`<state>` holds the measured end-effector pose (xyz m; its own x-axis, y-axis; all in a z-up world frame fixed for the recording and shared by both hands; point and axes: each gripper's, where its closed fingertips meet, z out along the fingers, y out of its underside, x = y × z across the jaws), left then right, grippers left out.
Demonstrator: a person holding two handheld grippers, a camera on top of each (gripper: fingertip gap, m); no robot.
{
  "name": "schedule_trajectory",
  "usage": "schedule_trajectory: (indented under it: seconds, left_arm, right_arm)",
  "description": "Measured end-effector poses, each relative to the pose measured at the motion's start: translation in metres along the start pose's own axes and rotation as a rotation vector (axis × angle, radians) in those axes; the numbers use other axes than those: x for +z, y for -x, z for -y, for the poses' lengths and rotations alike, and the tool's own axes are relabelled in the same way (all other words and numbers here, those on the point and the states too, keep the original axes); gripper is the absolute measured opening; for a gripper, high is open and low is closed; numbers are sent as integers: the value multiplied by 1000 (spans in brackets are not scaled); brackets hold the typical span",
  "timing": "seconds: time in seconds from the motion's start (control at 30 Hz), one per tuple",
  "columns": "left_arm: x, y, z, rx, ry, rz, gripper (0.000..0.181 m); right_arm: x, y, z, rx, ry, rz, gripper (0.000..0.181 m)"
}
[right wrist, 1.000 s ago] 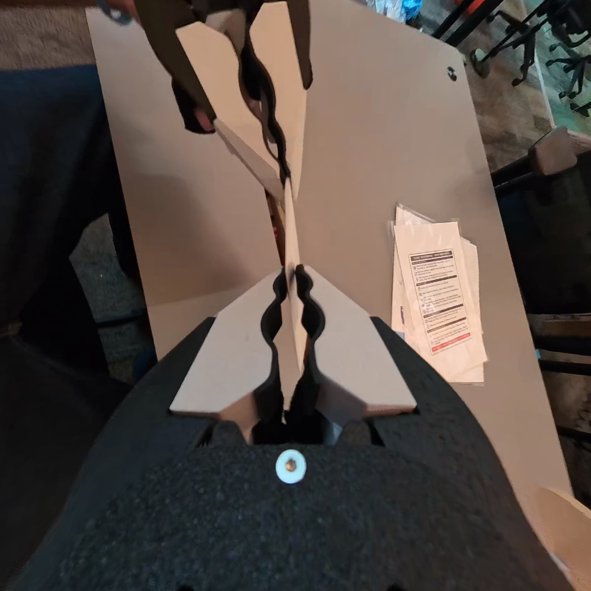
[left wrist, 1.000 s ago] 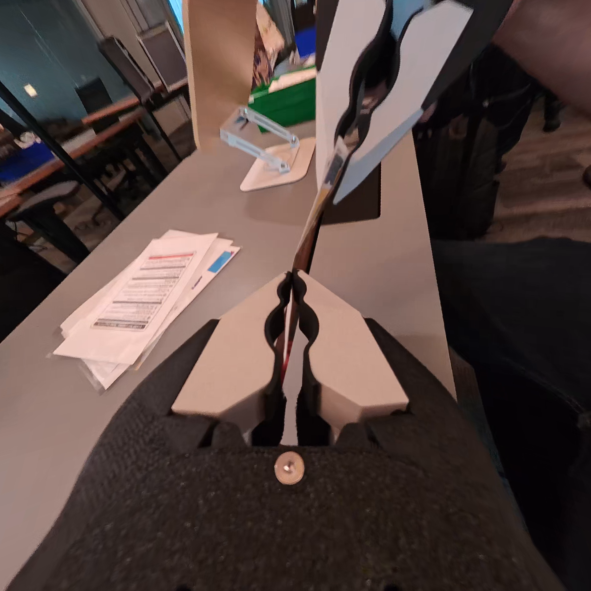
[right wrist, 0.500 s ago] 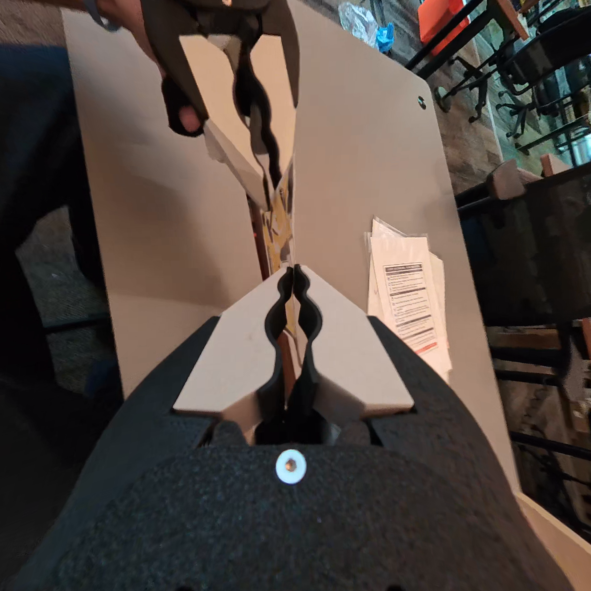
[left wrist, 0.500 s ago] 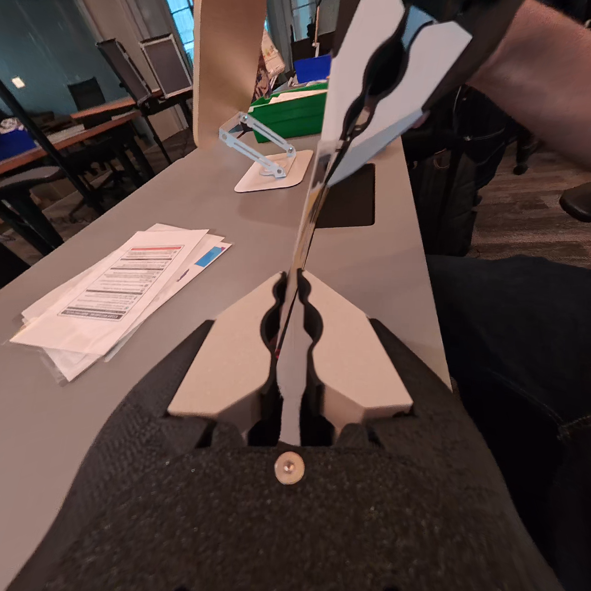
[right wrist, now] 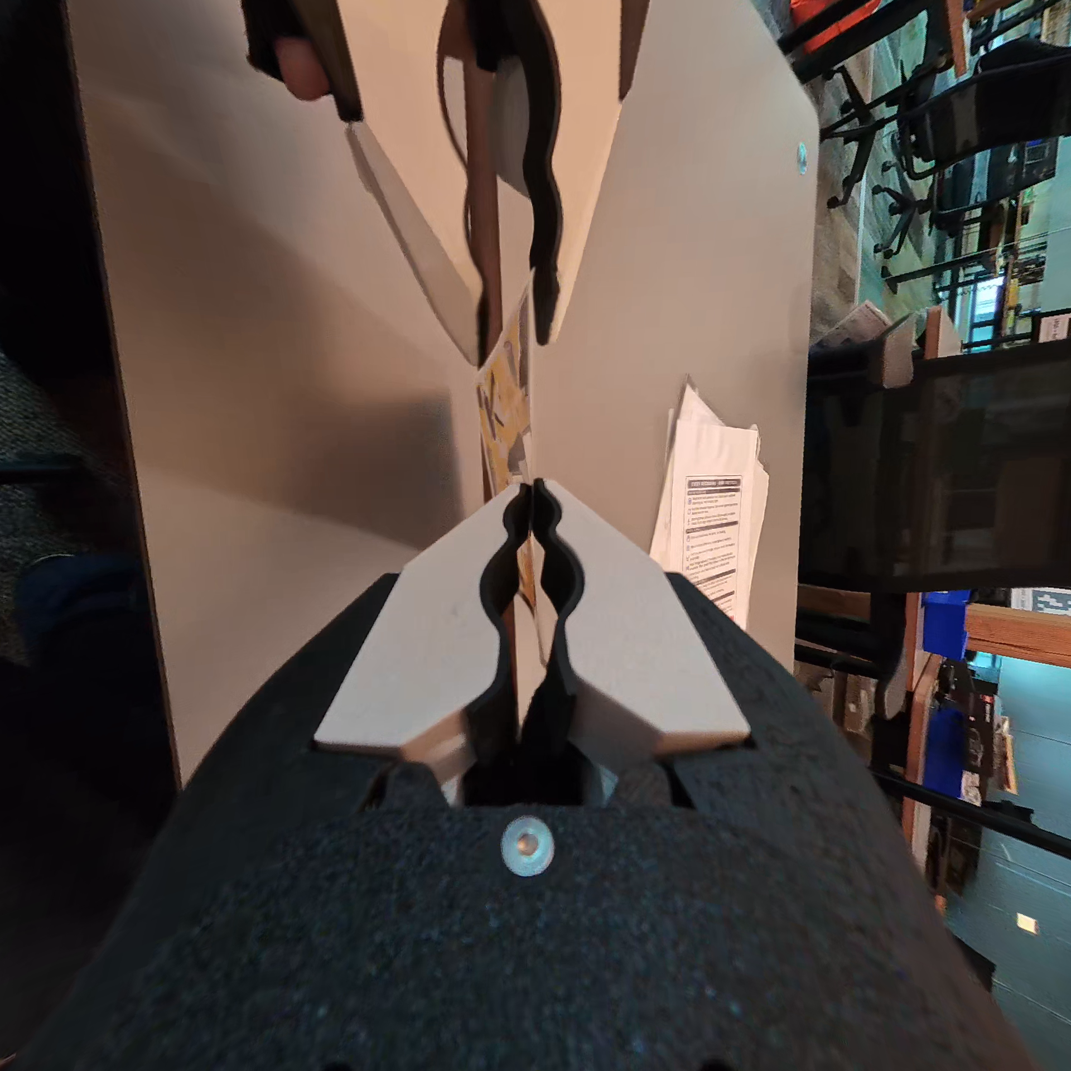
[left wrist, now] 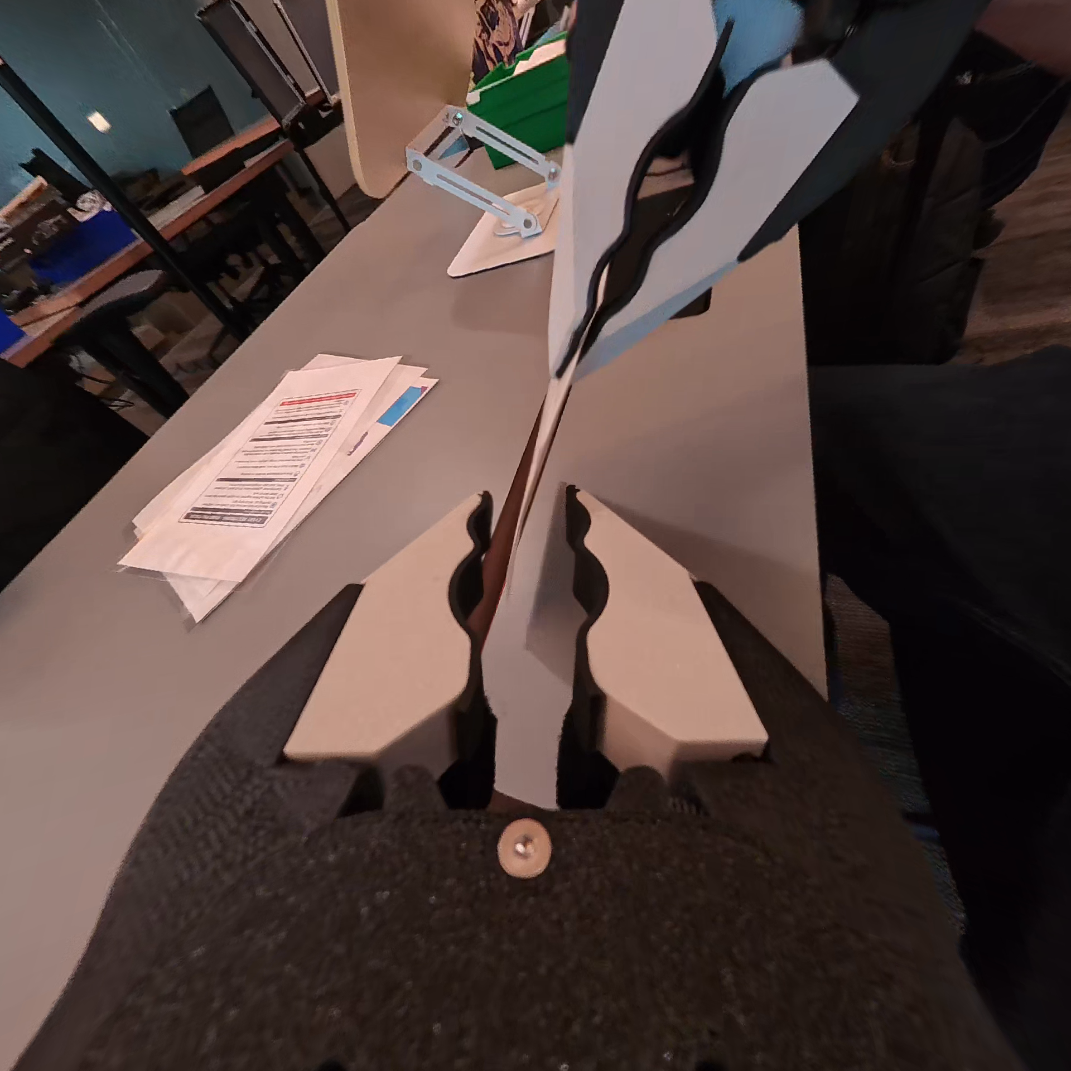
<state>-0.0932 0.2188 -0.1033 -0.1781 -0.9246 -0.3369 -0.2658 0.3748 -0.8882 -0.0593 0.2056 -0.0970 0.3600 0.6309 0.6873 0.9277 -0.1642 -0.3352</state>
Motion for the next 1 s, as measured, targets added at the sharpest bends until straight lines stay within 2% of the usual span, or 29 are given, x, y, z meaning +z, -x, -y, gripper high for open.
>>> schedule_trajectory:
  seconds: [0.07, 0.13, 0.37, 1.0]
  left_arm:
    - [1, -5, -2, 17, -15, 25, 7]
    - [4, -12, -7, 49, -13, 35, 1]
    - [16, -10, -25, 47, 72, 67, 0]
    - [30, 15, -62, -85, 205, 48, 3]
  right_arm:
    - [5, 8, -1, -9, 1, -16, 0]
    - [9, 13, -3, -18, 0, -38, 0]
    - [25, 28, -15, 12, 18, 5, 0]
    - [68, 19, -28, 34, 15, 62, 0]
